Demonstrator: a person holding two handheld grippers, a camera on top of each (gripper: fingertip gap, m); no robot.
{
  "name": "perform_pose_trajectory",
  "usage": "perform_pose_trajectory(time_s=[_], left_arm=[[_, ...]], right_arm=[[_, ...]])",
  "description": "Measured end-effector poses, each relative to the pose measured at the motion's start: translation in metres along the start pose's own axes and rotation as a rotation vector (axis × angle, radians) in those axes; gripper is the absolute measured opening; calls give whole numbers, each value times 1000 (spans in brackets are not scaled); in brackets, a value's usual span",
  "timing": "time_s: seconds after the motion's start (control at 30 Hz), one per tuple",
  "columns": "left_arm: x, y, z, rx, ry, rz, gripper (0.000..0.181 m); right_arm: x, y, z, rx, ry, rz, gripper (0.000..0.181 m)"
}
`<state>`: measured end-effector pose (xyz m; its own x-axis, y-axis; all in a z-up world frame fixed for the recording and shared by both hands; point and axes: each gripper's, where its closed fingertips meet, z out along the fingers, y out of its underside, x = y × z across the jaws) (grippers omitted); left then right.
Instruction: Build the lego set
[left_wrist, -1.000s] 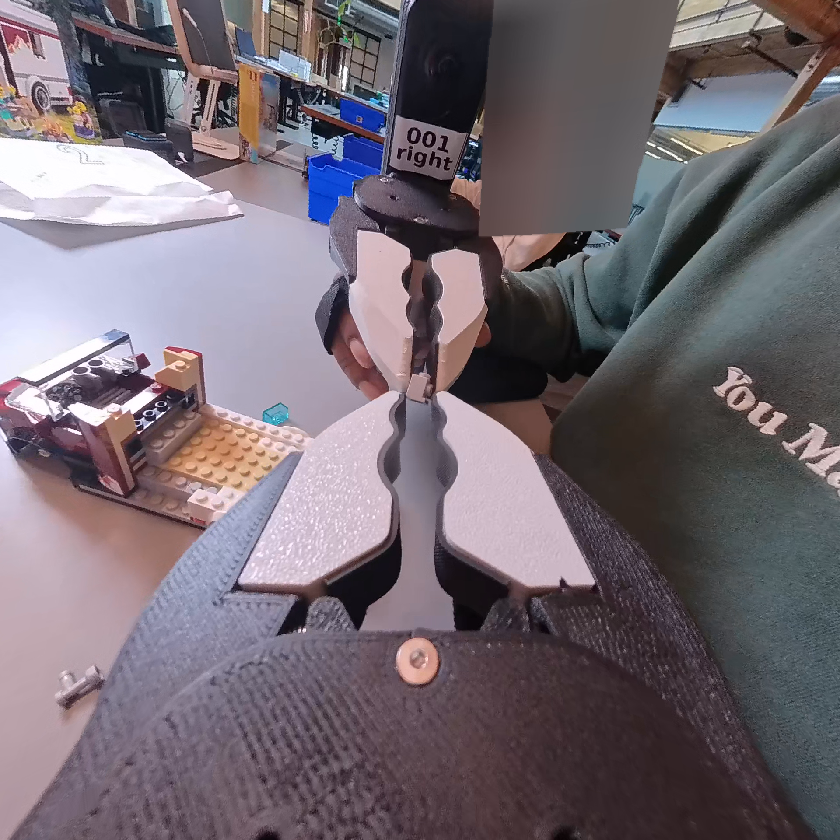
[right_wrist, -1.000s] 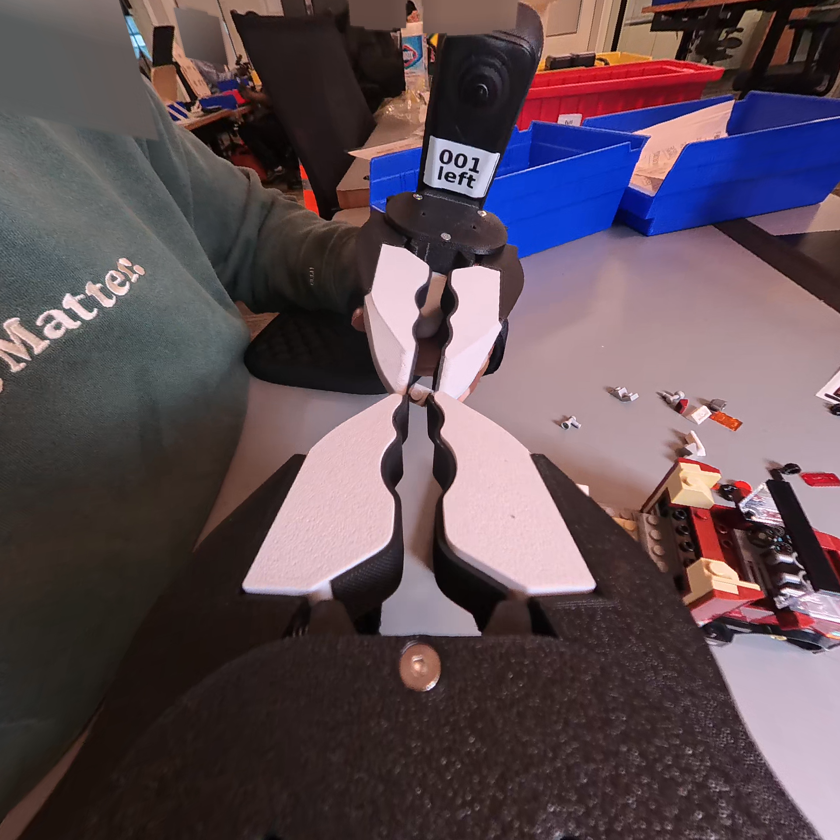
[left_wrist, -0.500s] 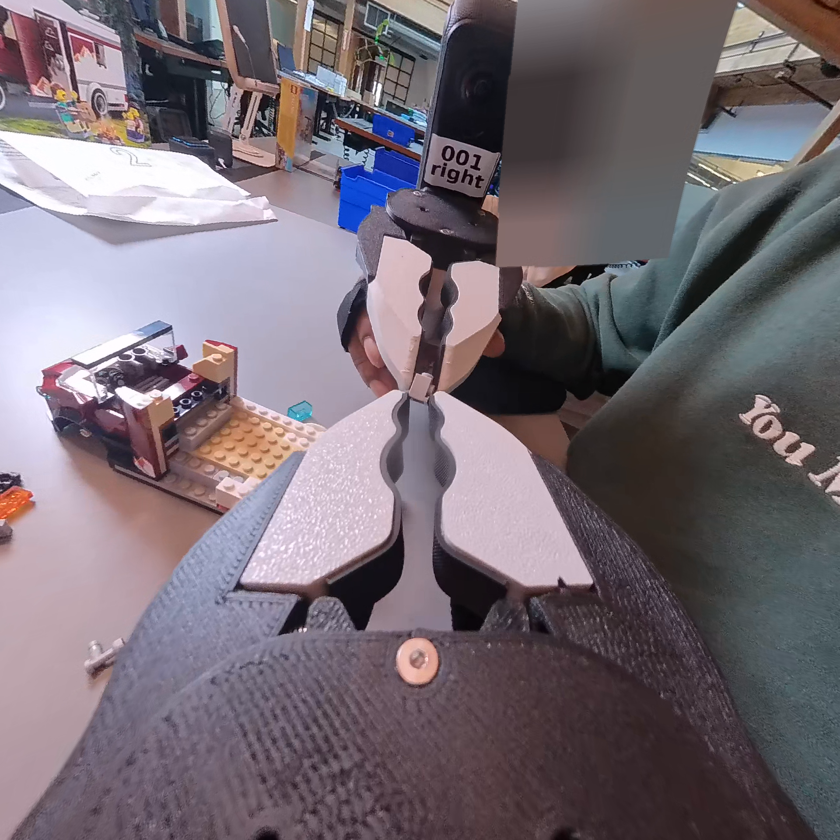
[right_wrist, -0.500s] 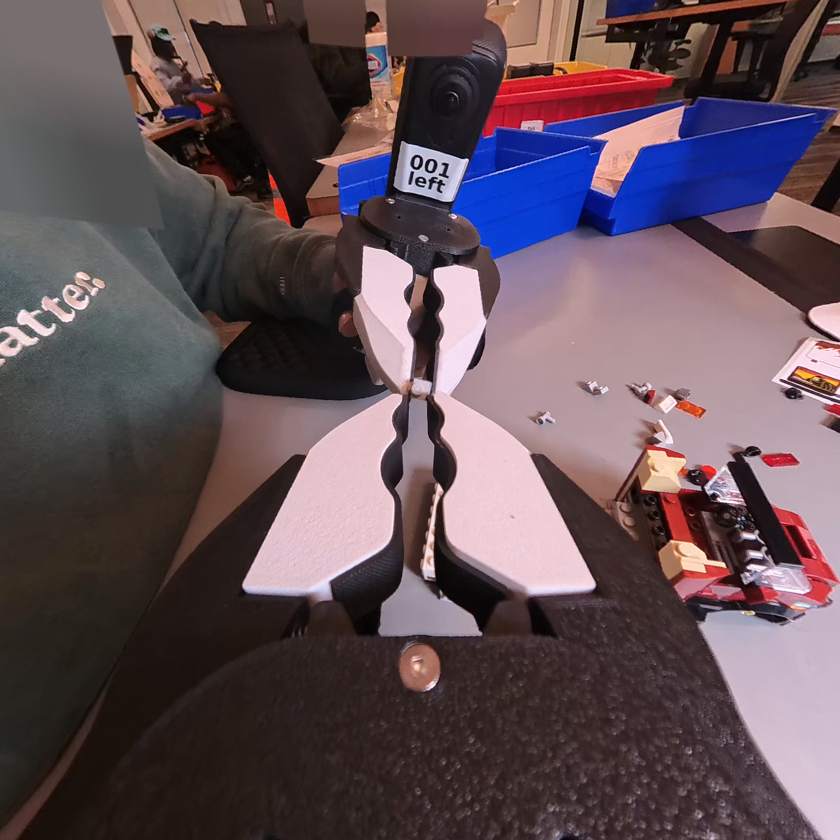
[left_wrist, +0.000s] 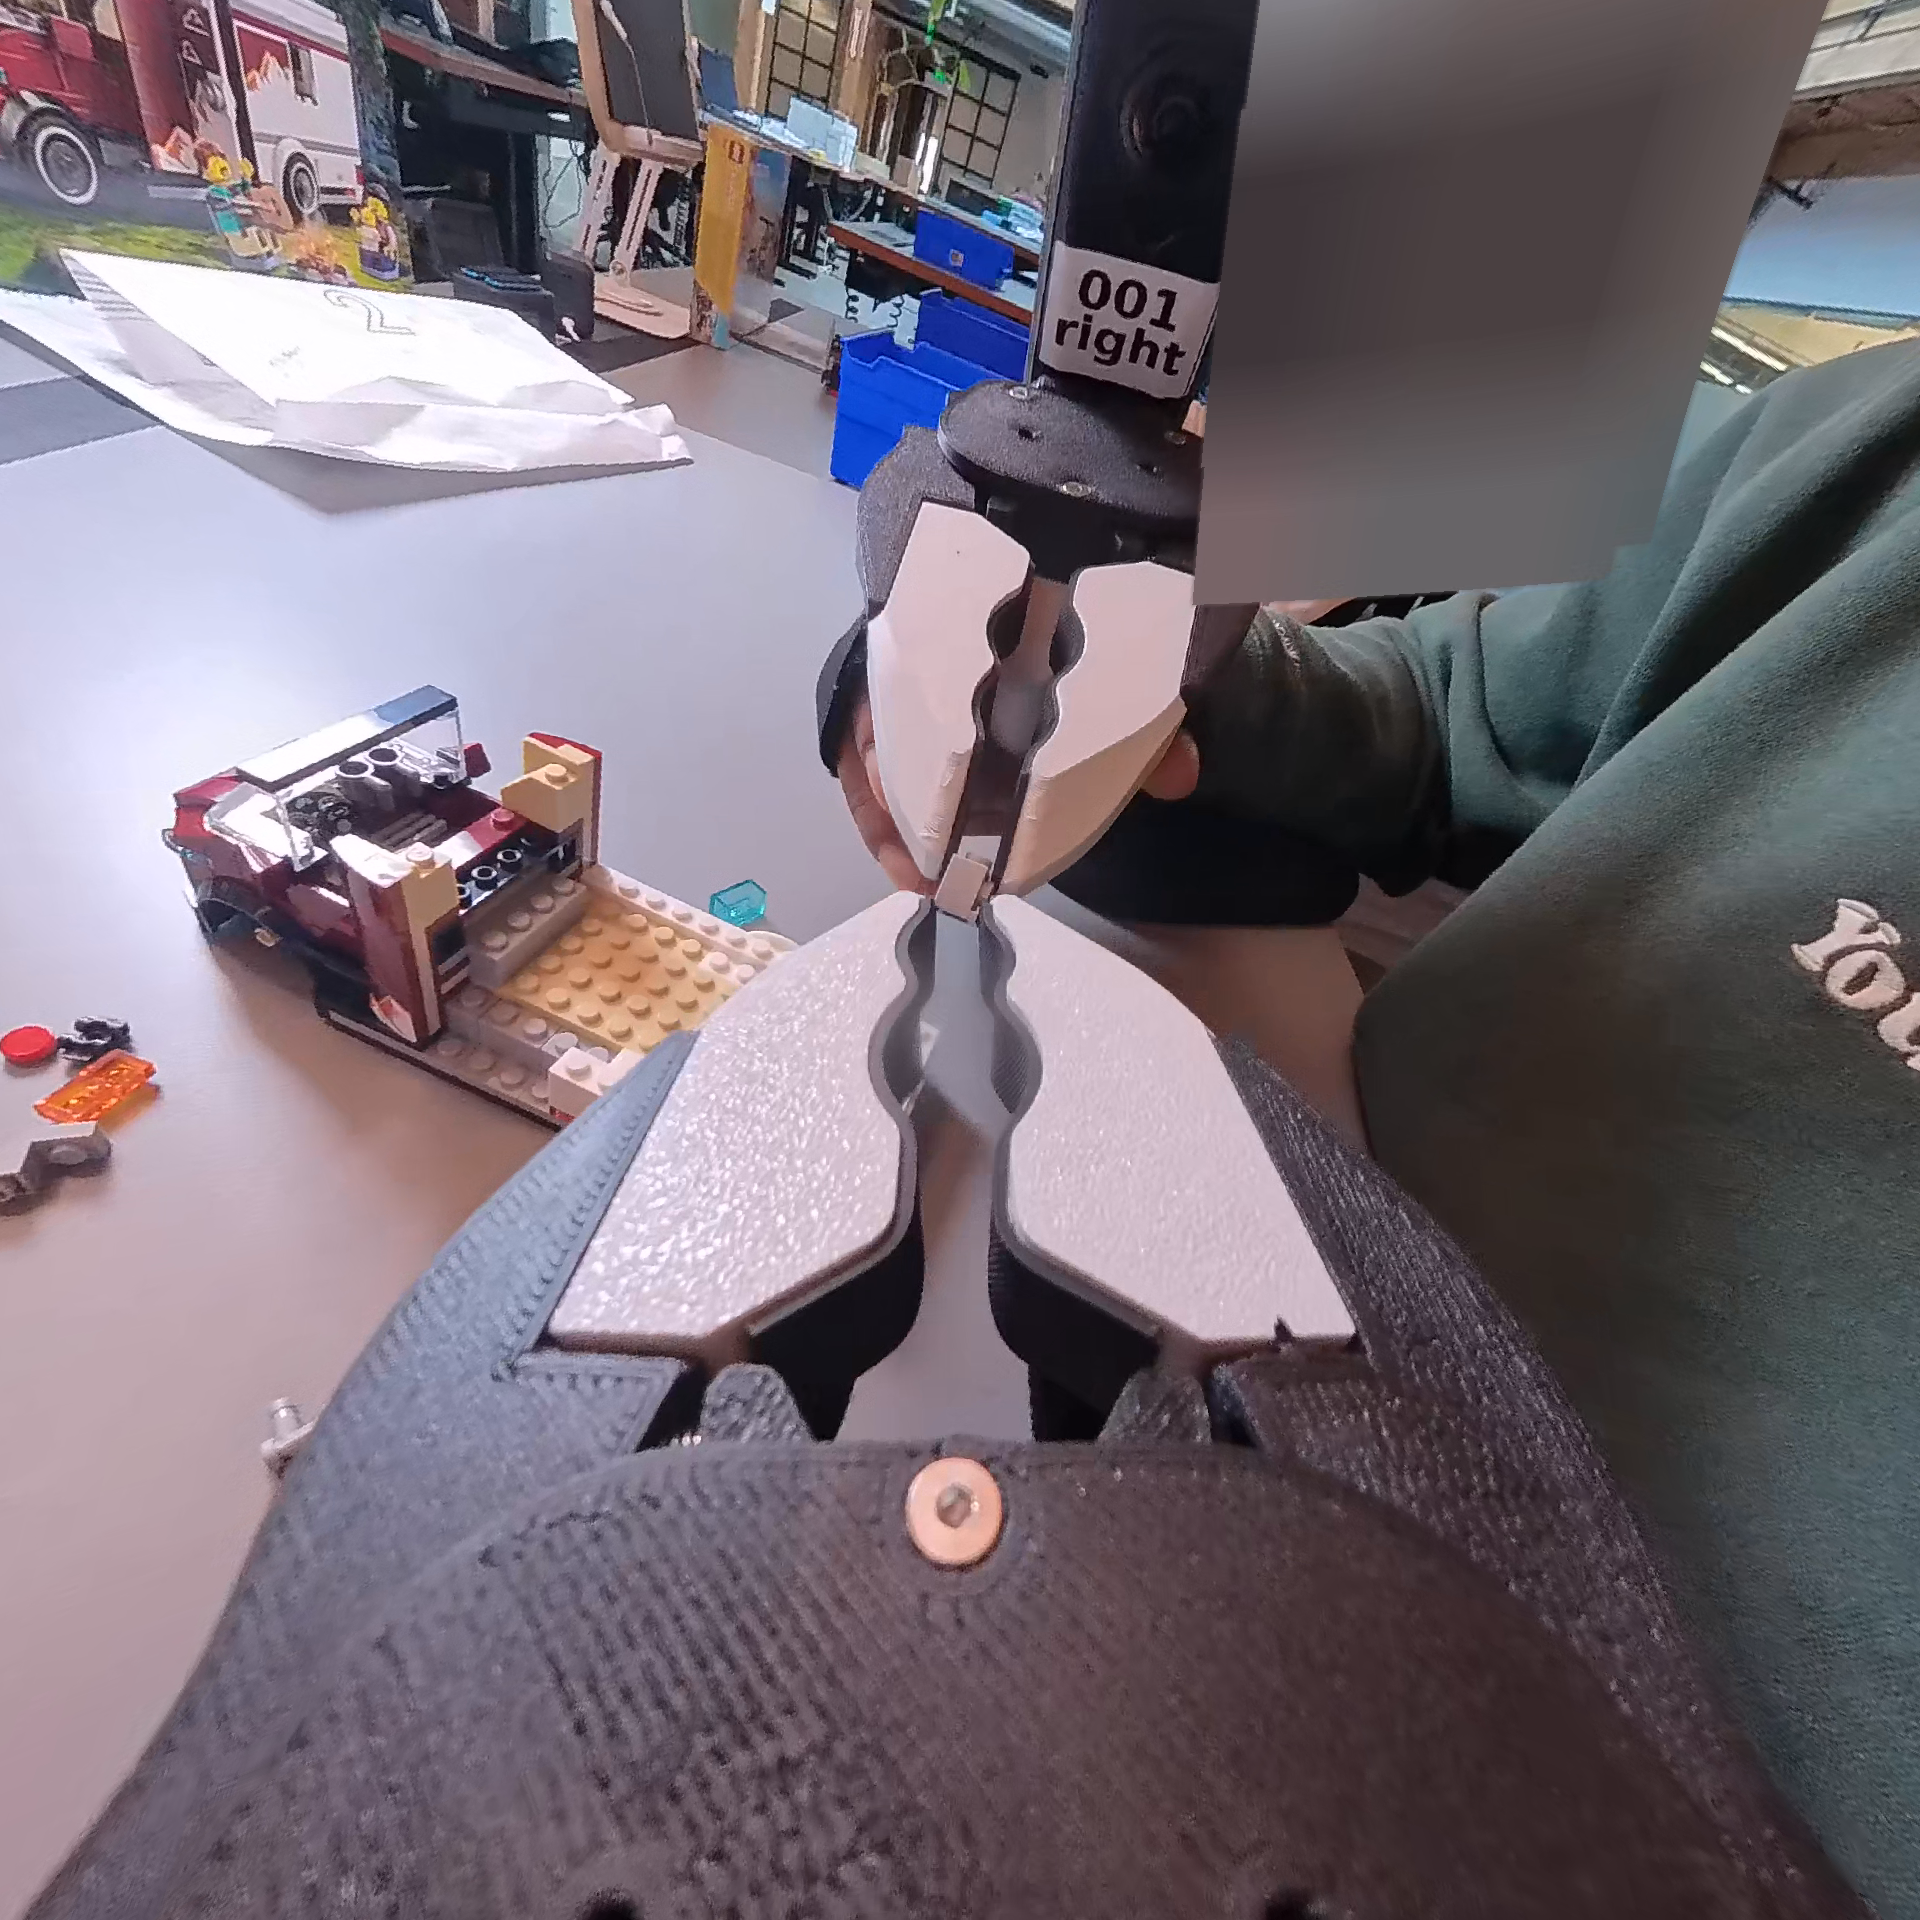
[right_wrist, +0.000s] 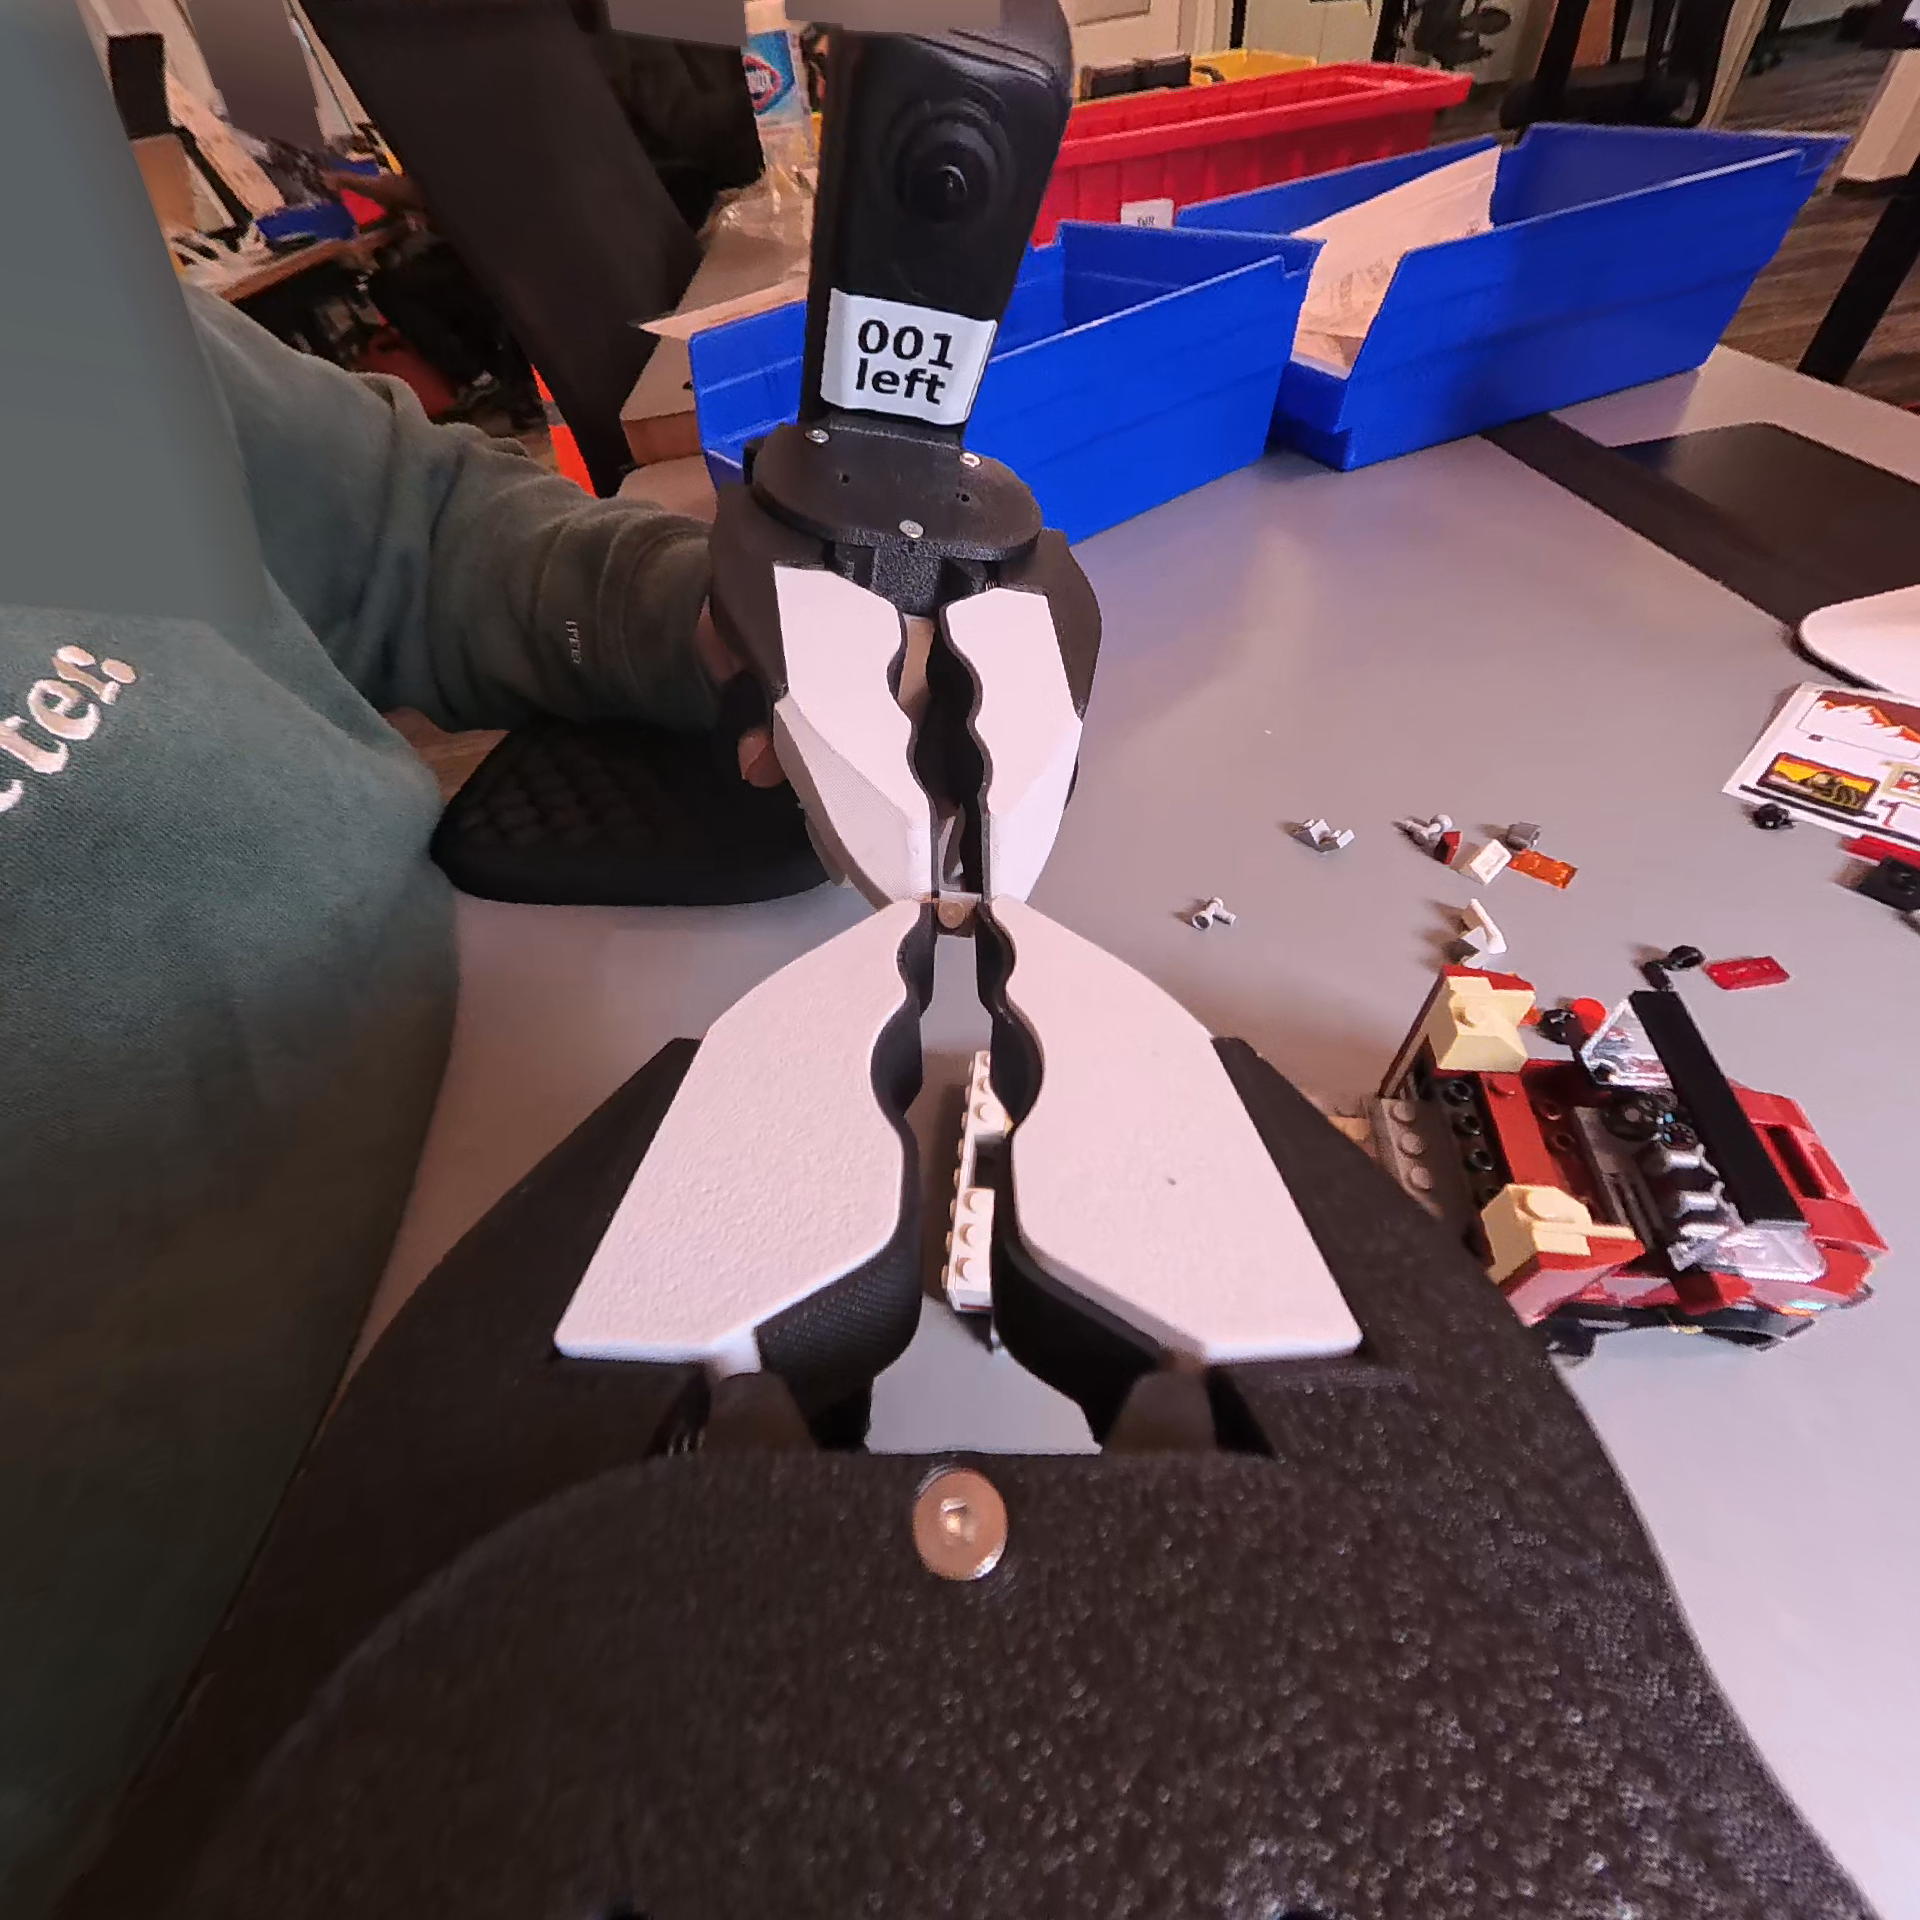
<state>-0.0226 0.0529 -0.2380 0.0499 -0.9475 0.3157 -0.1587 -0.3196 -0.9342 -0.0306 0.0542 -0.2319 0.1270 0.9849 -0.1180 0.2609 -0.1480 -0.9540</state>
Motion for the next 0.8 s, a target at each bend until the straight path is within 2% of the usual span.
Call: perform_pose_trajectory(time_s=[0.13, 0.27, 0.4, 0.57, 0.63, 0.8], left_arm=[[-5, 6, 2, -29, -36, 18, 8], [-28, 10, -2, -76, -160, 100, 30], [-52, 27, -7, -178, -247, 149, 39], [-65, 40, -8, -259, -220, 106, 40], [-63, 47, -6, -305, -162, 107, 39], [-57, 60, 0, -398, -35, 111, 50]], right_arm=[[4, 7, 1, -65, 31, 12, 7], [25, 17, -7, -167, 141, -6, 7], [48, 23, -20, -208, 237, 23, 7], [59, 25, -25, -222, 289, 34, 7], [59, 26, -24, -222, 287, 37, 7], [60, 29, -24, -231, 284, 45, 7]])
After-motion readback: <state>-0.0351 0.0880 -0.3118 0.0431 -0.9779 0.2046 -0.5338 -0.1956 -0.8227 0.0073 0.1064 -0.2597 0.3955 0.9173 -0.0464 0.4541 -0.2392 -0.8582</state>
